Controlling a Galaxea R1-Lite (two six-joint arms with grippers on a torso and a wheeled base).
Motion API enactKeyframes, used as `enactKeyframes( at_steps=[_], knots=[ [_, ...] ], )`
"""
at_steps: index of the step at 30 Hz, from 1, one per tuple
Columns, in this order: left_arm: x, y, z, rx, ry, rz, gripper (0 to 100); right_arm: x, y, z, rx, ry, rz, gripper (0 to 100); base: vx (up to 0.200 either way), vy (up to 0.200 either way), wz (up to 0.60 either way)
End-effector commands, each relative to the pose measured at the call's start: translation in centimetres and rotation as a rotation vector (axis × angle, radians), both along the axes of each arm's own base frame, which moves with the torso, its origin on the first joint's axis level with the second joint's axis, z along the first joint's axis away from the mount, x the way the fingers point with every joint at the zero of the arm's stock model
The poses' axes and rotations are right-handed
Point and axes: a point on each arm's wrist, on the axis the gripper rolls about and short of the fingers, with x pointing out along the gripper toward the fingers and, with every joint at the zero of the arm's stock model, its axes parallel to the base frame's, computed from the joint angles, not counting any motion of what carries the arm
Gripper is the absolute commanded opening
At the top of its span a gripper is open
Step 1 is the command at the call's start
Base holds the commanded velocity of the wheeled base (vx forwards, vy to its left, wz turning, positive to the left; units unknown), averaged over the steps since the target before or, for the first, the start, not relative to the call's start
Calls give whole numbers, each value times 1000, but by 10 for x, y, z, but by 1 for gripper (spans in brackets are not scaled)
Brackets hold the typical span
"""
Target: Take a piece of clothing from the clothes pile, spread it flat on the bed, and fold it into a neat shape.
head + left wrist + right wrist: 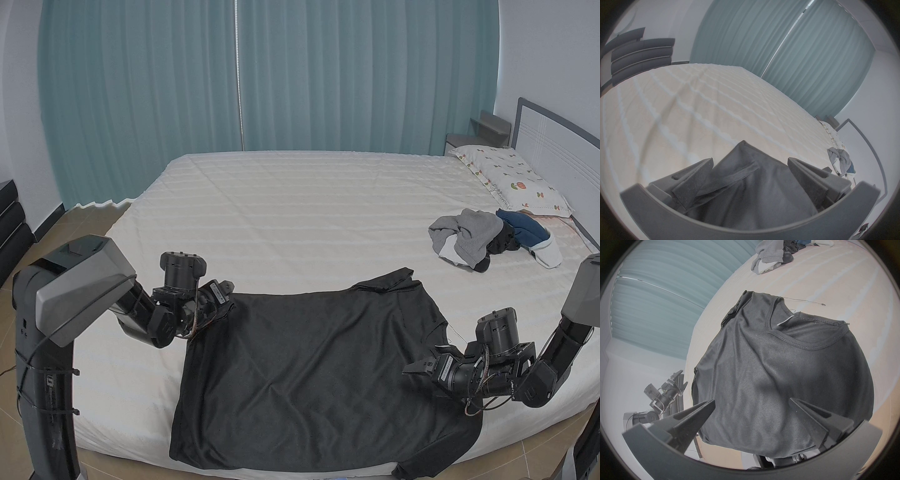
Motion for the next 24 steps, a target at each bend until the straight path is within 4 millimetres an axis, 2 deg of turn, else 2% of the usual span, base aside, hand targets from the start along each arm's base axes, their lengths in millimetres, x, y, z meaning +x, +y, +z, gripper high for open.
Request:
enactKeyframes(
  at_steps=[1,7,15,18,24],
  knots=[
    [15,-21,-27,66,33,-16,100,0,0,-1,-1,2,1,100,0,0,0],
    [25,-21,-30,179,9,22,100,0,0,0,-1,0,2,100,0,0,0],
    [18,-17,-39,212,51,17,100,0,0,-1,-3,2,3,100,0,0,0],
    [16,-11,-43,236,65,17,100,-1,0,-1,-3,2,3,100,0,0,0],
    [24,19,-38,267,64,73,100,-1,0,-1,-3,2,3,100,0,0,0]
  ],
)
